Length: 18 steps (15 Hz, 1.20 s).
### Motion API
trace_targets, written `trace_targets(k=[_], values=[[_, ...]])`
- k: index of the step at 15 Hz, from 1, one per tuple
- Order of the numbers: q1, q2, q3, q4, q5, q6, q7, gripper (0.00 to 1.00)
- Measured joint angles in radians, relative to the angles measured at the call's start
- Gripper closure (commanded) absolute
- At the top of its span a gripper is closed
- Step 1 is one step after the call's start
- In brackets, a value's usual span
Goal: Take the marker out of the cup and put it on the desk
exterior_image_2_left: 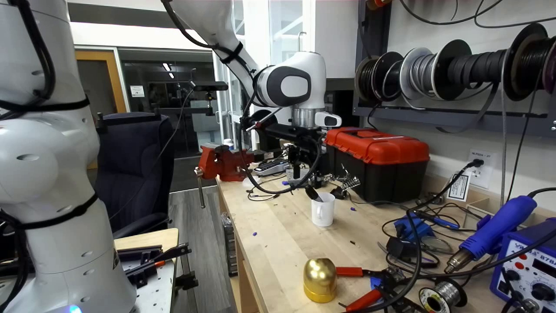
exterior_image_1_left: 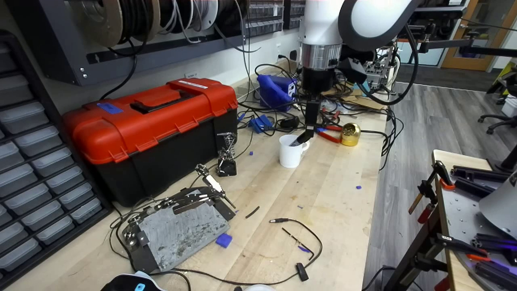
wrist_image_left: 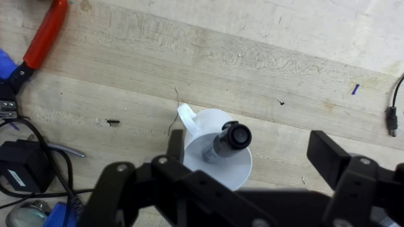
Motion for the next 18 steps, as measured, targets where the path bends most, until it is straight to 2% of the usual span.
trace_targets(k=[18], values=[[-0.009,0.042,0.004,-0.002,0.027,-0.013,-0.049,0.00]])
